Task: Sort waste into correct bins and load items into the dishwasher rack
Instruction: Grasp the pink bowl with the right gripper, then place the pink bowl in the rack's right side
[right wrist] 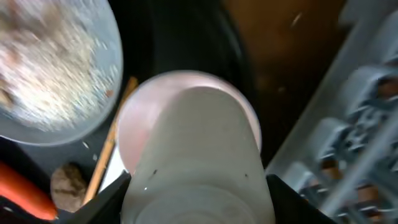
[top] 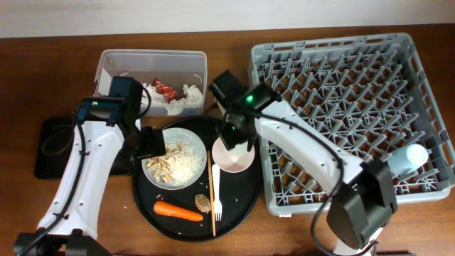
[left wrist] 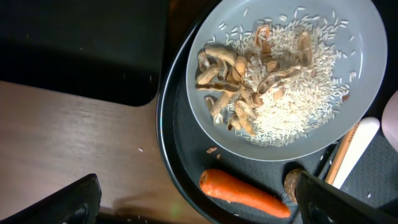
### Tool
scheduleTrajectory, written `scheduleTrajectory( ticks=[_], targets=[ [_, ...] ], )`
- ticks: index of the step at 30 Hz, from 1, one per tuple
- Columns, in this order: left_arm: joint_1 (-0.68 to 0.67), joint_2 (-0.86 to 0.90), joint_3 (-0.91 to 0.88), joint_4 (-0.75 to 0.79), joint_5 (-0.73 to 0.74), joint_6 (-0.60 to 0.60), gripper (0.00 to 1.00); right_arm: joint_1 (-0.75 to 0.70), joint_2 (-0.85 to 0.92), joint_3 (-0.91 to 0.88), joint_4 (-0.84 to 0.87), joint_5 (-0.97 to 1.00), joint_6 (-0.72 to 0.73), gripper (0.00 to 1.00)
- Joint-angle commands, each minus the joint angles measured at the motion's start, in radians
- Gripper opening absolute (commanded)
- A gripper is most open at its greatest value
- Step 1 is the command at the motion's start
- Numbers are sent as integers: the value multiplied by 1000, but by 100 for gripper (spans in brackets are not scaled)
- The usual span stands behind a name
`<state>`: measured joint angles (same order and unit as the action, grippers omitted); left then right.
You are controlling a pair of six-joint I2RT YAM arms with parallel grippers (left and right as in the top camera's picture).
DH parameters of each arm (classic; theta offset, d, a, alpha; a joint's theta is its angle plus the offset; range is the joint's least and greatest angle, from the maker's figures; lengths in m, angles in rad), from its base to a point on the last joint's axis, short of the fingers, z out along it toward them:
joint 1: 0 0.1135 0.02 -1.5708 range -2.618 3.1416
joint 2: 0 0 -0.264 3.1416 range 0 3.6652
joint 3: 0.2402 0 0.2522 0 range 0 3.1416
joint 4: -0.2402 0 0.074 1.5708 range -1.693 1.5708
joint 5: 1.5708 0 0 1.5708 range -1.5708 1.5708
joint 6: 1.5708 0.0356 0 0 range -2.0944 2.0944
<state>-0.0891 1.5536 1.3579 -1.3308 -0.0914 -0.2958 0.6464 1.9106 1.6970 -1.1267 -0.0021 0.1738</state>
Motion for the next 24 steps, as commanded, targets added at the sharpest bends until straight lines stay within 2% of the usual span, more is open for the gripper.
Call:
scheduleTrajectory(
  ticks=[1,4,8,14,18,24],
  targets=[
    [5,-11,-3,2,-11,-10,99,-71,-87,128,-47,37,17,56],
    [5,-11,-3,3,-11,-10,99,-270,-183,154,-100,37,19,56],
    [5,-11,-3,3,-11,-10,99,-649,-208,154,-176,37,18,56],
    [5,-11,-3,11,-11,-10,99,-1089,-200,152,-140,37,18,56],
    [5,-11,-3,10,-11,-10,99,-1208,-167,152,-87,38,14,56],
    [5,-11,-3,9,-11,-10,99,-1217,-36,152,-14,41,0,57]
  ],
)
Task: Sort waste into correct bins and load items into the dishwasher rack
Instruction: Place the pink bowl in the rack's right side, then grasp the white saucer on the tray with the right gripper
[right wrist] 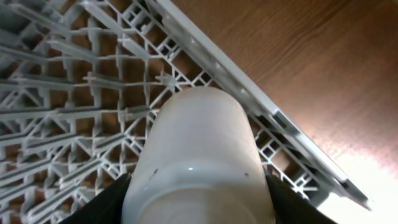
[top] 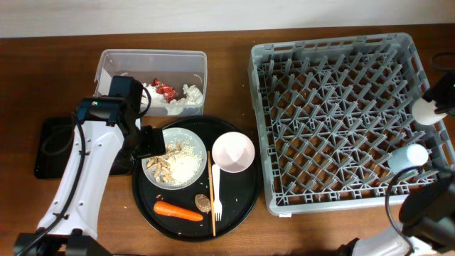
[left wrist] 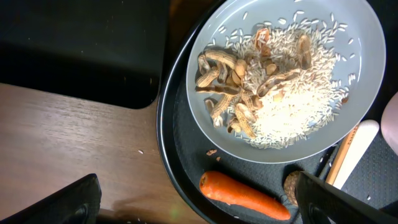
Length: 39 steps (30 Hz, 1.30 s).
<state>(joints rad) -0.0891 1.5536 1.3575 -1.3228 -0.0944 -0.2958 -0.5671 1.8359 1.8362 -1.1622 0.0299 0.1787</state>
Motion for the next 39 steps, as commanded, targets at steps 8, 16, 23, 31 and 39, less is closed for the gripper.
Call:
scheduleTrajectory(
  ticks=[8,16,23,31,39],
  targets=[
    [5,-11,-2,5,-8,-10,99,-3,194,12,52,5,-9,57],
    [5,-11,-2,5,-8,-10,99,-1,117,13,-72,-95,11,83],
    [5,-11,-2,10,-7,-10,99,356,-153,13,-299,-237,-123,83],
    [5,-11,-2,6,-8,-10,99,1114,23,13,-285,-206,-246,88],
    [5,-11,-2,2,-7,-10,99,1175,341,13,-110,-65,-310,86]
  ],
)
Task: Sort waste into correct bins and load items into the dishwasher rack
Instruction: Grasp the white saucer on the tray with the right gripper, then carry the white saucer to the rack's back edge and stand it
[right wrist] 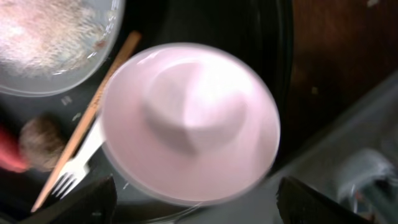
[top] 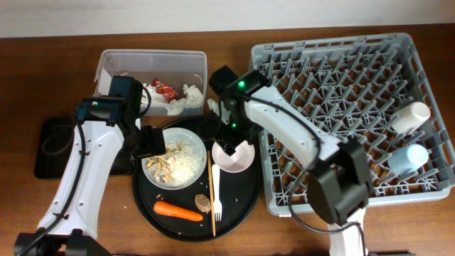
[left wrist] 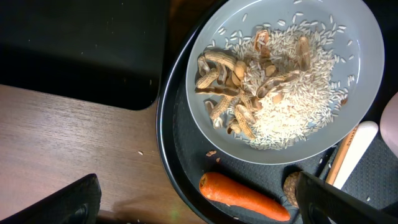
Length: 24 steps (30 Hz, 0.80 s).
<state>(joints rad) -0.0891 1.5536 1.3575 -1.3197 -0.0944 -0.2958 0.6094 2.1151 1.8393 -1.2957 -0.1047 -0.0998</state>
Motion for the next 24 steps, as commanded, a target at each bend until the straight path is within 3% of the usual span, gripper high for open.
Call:
scheduleTrajectory(
  ticks=[1,6,11,17,18,24],
  targets=[
    [5,-11,-2,-1,-8,-10,99,-2,84,10,36,98,-31,86],
    [5,-11,-2,-1,-8,-10,99,-3,132,10,60,133,-23,82],
    [5,-11,-2,-1,-8,-10,99,-3,132,10,21,124,-15,46],
    [5,-11,-2,-1,-8,-10,99,-14,130,11,17,125,22,21],
    [5,-11,-2,-1,-8,-10,99,-27,124,11,17,124,30,12],
    [5,-11,-2,-1,-8,-10,99,-102,-23,12,9,125,29,4]
  ],
)
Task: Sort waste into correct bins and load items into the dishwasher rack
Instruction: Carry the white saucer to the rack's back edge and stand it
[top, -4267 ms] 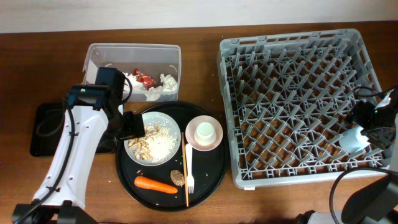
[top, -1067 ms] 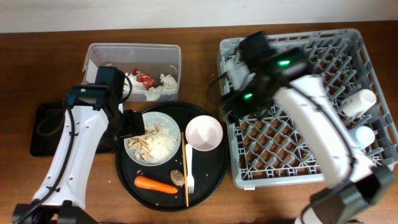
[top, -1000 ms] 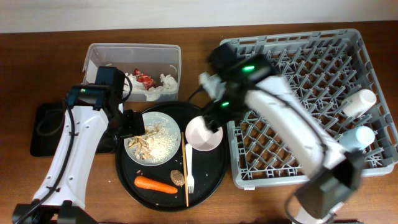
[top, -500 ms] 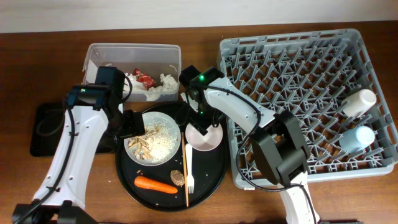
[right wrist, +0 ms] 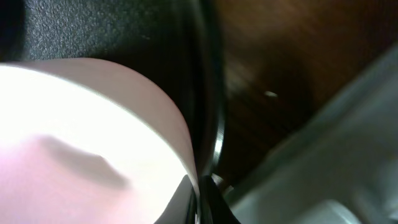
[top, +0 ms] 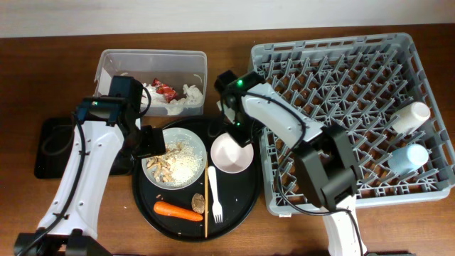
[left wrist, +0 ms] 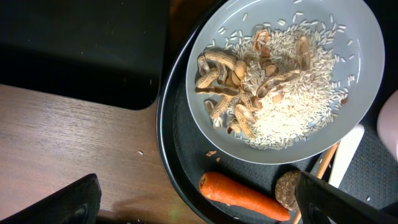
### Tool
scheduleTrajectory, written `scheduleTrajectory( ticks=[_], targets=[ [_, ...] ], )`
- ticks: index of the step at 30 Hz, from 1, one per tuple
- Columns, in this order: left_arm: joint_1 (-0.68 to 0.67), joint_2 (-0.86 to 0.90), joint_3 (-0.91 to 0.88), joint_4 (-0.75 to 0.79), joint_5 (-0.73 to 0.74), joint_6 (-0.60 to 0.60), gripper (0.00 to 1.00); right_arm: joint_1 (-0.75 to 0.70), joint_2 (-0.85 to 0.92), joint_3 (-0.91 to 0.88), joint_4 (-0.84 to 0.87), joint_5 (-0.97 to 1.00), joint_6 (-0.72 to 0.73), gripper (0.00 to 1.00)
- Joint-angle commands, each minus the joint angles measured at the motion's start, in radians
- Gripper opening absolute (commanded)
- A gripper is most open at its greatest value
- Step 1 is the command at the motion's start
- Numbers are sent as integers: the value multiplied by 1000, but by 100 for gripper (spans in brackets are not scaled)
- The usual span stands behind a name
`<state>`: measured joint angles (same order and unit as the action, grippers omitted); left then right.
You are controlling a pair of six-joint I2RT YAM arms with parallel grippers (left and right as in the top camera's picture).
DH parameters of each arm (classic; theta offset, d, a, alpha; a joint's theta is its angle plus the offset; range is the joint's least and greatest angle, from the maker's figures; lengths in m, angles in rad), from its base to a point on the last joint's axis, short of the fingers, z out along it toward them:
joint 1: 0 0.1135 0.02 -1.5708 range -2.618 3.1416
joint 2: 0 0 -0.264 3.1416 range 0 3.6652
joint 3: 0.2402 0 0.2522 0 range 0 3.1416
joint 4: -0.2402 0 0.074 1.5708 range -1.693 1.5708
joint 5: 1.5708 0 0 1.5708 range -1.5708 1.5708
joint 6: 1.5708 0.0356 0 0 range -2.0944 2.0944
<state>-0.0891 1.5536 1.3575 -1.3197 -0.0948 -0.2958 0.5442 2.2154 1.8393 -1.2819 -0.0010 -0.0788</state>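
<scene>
A pink bowl sits on the black tray, beside the grey dishwasher rack. My right gripper is shut on the bowl's far rim, one finger inside and one outside. A grey plate of rice and peanut shells lies at the tray's left. My left gripper hangs open over the plate's left edge, holding nothing. A carrot, a brown lump, a fork and a chopstick lie on the tray's front.
A clear bin holding crumpled trash stands behind the tray. A black bin sits at the far left. A white cup and a pale blue cup lie at the rack's right side.
My right gripper was open above the pink bowl and is now shut on its far rim. The chopstick, fork and brown lump sit slightly further left. The left arm has not moved.
My right gripper held a white cup above the pink bowl, then over the rack's right edge. Later the cup lay in the rack and the gripper was open over the bowl. Now it grips the bowl's rim. My left gripper stayed open over the plate throughout.
</scene>
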Motion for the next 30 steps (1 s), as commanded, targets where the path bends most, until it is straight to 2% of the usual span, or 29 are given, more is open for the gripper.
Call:
scheduleTrajectory(
  ticks=[1,3,6,8,11,14,16,24,30],
  targets=[
    [5,-11,-2,-1,-7,-10,99,-49,-164,12,-5,22,8,4],
    [5,-11,-2,-1,-7,-10,99,-69,-261,12,-5,26,8,4],
    [5,-11,-2,-2,-7,-10,99,-104,-458,12,-3,158,9,4],
    [5,-11,-2,-2,-7,-10,99,-150,-571,12,15,380,9,4],
    [5,-11,-2,-1,-7,-10,99,-232,-619,12,35,613,20,4],
    [5,-11,-2,-1,-7,-10,99,-332,-611,12,60,919,223,4],
    [5,-11,-2,0,-7,-10,99,-410,-603,12,97,1045,362,4],
    [5,-11,-2,3,-7,-10,99,-646,-571,12,402,1045,377,4],
    [5,-11,-2,2,-7,-10,99,-723,-448,12,486,1105,402,4]
  ],
)
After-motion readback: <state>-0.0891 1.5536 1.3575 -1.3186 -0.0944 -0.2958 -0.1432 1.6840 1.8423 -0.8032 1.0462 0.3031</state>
